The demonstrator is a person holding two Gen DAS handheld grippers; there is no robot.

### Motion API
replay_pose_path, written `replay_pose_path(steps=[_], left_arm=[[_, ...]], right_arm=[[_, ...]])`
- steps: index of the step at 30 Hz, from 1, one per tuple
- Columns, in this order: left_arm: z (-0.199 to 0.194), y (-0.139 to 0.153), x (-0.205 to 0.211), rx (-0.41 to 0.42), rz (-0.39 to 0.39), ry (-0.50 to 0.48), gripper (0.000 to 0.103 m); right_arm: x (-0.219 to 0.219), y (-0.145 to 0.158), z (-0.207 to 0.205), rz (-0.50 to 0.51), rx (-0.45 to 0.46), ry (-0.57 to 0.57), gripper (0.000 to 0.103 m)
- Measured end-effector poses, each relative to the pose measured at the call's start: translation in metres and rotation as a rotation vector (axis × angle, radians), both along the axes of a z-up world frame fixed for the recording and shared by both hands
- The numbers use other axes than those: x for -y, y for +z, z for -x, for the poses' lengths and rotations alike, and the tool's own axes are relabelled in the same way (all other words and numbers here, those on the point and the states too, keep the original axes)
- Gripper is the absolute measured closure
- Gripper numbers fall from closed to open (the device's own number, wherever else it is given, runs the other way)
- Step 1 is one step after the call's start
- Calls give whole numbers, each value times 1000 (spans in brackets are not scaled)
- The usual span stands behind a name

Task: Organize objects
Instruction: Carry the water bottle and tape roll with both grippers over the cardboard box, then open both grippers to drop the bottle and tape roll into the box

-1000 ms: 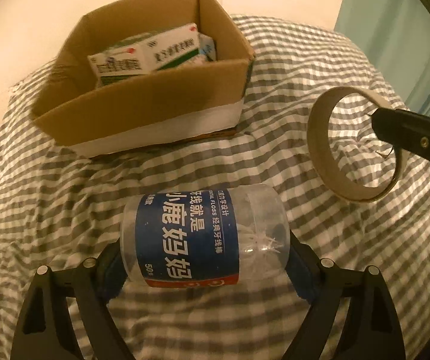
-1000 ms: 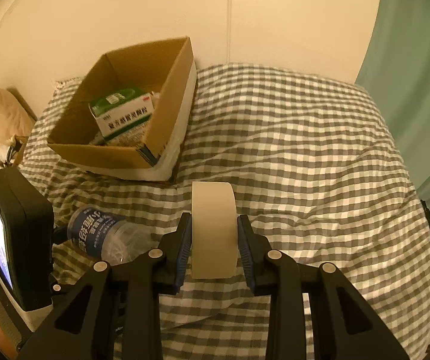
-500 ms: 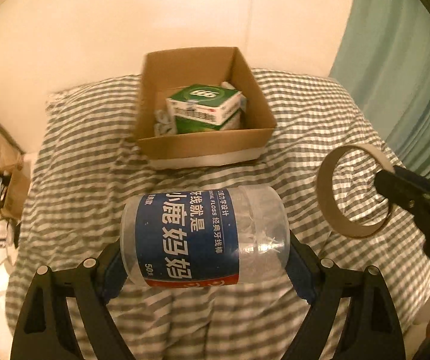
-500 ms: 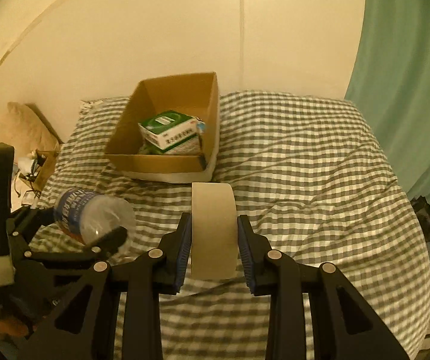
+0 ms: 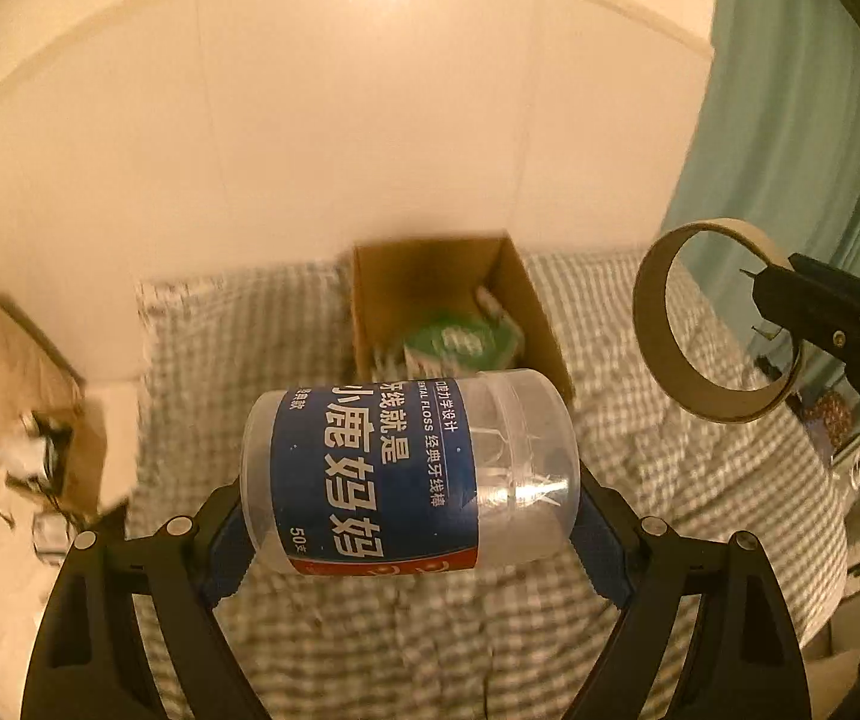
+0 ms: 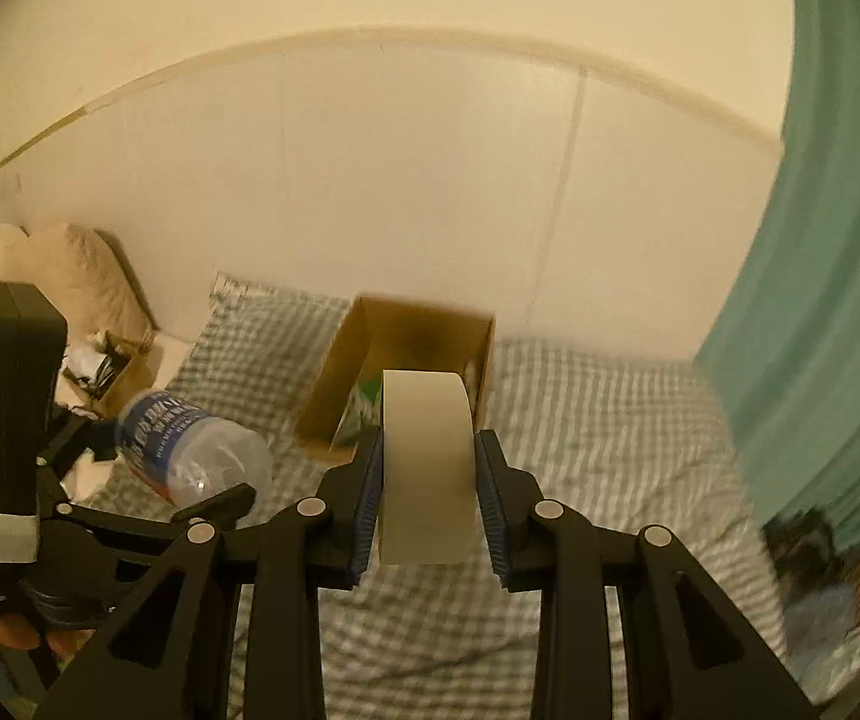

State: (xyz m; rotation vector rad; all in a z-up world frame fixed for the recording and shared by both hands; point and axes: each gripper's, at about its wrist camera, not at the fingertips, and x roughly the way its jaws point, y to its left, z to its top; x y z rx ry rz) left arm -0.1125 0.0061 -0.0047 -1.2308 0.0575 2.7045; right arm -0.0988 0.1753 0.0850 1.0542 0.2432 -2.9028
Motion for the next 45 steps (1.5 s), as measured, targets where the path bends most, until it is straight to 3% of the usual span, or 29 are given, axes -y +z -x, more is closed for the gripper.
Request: replay_pose_path(steps=[6, 14, 18, 28, 37, 41, 43, 45], left_arm=[[66, 15, 10, -10, -9, 23, 13], [136, -6, 10, -33, -7, -14, 13], [165, -29, 9, -53, -61, -39, 13], [205, -107, -4, -25, 10, -116, 13], [205, -122, -18, -15, 54, -121, 12], [202, -116, -22, -30, 65, -105, 1], [200, -108, -21, -47, 68, -96, 0], [199, -99, -24, -51, 72, -86, 0]], right_arm=[[5, 29, 60, 0, -6, 3, 73], [-2, 17, 145, 2, 3, -8, 74], [-11, -13, 187, 40, 16, -23, 74], [-36, -89, 271, 85, 72, -37, 73], [-58, -131, 279, 179, 147, -40, 73], [-65, -124, 269, 201, 138, -59, 72], [-64, -114, 263, 203, 119, -63, 58], [-64, -101, 258, 209, 85, -71, 51]])
